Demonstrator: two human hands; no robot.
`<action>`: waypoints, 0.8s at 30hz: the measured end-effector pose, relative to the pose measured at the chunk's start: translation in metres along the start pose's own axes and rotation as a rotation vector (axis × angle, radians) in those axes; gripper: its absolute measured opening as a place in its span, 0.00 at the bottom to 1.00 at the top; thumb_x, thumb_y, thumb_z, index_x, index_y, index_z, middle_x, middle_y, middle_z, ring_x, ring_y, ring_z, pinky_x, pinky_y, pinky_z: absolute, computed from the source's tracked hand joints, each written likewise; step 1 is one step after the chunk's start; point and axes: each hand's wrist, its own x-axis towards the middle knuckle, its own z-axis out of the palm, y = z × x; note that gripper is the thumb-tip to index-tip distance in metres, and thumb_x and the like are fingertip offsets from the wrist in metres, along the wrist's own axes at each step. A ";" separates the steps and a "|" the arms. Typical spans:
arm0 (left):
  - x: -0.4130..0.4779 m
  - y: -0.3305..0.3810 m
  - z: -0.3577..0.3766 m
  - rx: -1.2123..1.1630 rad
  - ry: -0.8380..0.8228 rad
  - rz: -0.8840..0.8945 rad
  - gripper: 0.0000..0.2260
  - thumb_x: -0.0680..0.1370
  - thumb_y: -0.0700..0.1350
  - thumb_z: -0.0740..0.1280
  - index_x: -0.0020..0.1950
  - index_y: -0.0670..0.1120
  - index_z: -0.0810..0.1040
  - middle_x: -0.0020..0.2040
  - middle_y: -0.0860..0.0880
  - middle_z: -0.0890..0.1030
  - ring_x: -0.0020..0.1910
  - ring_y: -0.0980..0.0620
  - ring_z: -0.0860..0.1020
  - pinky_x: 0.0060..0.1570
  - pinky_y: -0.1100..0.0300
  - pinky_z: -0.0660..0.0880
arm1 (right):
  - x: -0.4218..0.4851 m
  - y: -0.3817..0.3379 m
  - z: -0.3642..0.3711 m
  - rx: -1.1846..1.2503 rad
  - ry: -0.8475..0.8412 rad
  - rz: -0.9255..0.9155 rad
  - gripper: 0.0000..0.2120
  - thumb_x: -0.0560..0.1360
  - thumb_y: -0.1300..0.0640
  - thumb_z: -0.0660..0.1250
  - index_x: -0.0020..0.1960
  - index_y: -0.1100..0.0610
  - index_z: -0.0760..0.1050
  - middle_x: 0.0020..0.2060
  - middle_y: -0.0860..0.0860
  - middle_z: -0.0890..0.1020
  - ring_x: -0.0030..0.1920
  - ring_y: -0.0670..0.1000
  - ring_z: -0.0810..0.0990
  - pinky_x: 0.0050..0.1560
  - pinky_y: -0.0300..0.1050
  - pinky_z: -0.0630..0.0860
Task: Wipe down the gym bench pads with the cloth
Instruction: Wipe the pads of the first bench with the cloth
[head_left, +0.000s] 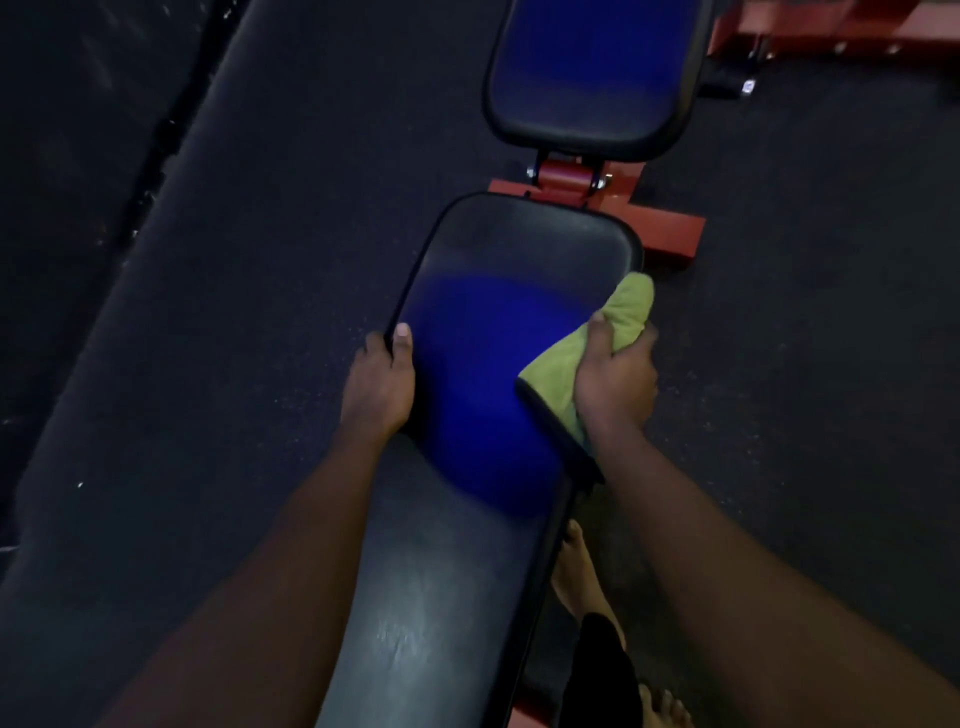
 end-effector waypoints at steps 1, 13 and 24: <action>0.008 0.006 -0.001 -0.001 -0.011 -0.001 0.31 0.82 0.65 0.45 0.76 0.45 0.63 0.71 0.40 0.71 0.67 0.41 0.72 0.64 0.43 0.70 | 0.007 -0.007 0.001 0.006 0.019 0.003 0.32 0.80 0.35 0.58 0.77 0.52 0.61 0.62 0.57 0.80 0.60 0.62 0.79 0.52 0.52 0.71; 0.069 0.060 -0.007 -0.008 -0.172 -0.106 0.38 0.78 0.71 0.40 0.78 0.49 0.61 0.76 0.40 0.65 0.73 0.38 0.66 0.70 0.39 0.61 | 0.112 -0.089 0.006 -0.413 -0.070 -0.100 0.28 0.81 0.36 0.56 0.71 0.57 0.69 0.63 0.63 0.78 0.63 0.66 0.76 0.58 0.55 0.71; 0.068 0.061 -0.005 -0.077 -0.200 -0.152 0.35 0.79 0.70 0.40 0.76 0.50 0.62 0.71 0.40 0.70 0.68 0.39 0.71 0.66 0.40 0.67 | 0.133 -0.070 -0.005 -0.480 -0.322 -0.707 0.27 0.79 0.39 0.61 0.75 0.48 0.69 0.69 0.52 0.73 0.67 0.57 0.72 0.63 0.51 0.69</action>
